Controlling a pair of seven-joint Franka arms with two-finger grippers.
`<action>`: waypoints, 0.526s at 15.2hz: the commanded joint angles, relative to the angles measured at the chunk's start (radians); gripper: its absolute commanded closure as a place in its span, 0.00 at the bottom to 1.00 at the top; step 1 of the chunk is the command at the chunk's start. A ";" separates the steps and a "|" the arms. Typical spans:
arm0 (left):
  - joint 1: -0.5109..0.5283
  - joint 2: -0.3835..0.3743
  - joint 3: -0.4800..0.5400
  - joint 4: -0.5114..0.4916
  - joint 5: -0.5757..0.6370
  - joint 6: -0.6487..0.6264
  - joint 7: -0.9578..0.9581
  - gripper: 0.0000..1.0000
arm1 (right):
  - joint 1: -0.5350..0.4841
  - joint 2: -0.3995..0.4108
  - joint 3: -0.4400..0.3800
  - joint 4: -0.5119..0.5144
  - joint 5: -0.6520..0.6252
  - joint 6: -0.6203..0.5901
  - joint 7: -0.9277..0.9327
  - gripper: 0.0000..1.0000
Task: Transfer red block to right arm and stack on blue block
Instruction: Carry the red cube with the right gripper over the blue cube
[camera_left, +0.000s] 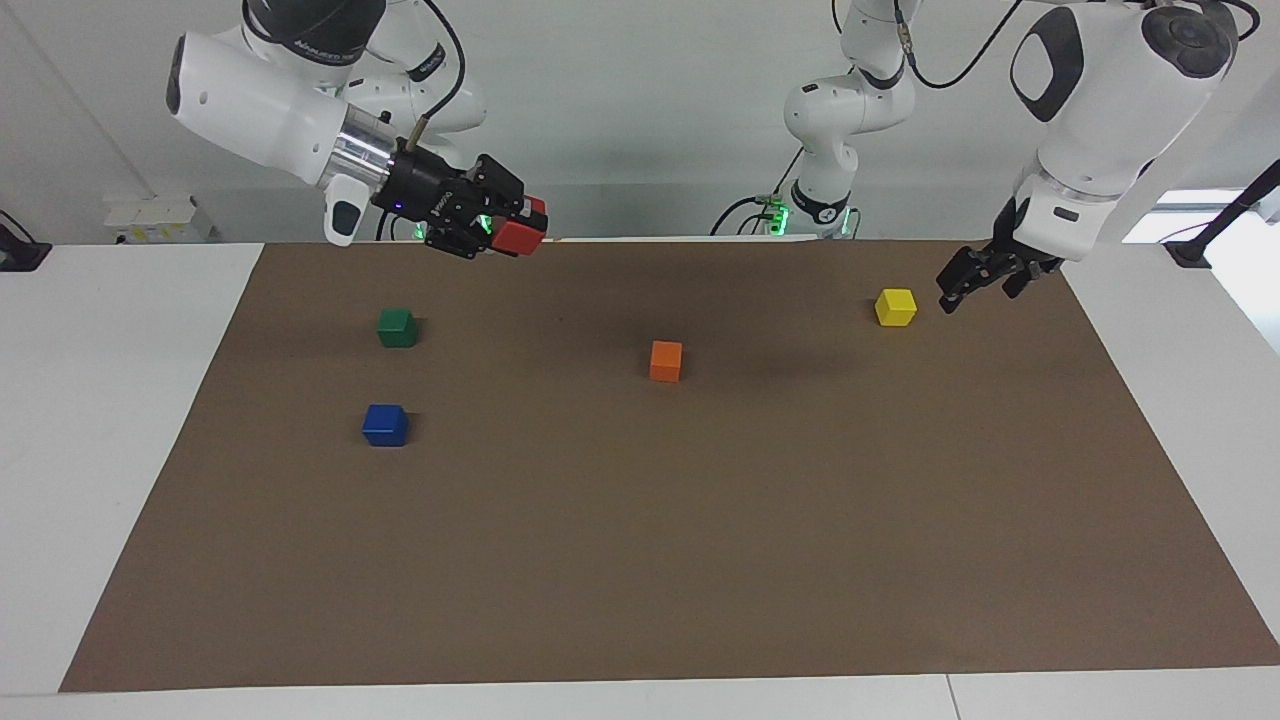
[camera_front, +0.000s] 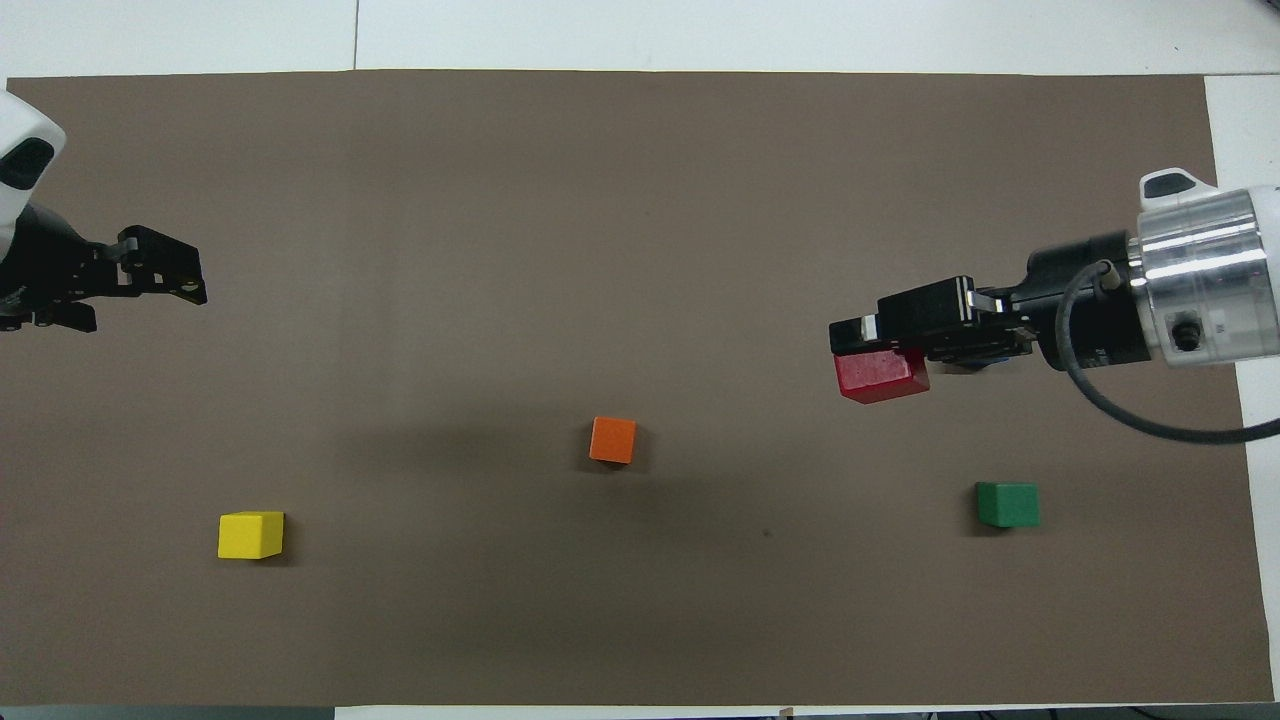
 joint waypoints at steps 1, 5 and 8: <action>-0.077 -0.027 0.094 -0.013 0.017 -0.063 0.012 0.00 | -0.002 0.005 0.007 0.096 -0.205 -0.066 0.075 1.00; -0.123 -0.076 0.135 -0.094 0.012 -0.045 0.020 0.00 | 0.001 0.005 0.010 0.116 -0.480 -0.109 0.087 1.00; -0.117 -0.119 0.139 -0.152 0.012 -0.022 0.127 0.00 | 0.012 -0.018 0.016 0.047 -0.699 -0.109 0.077 1.00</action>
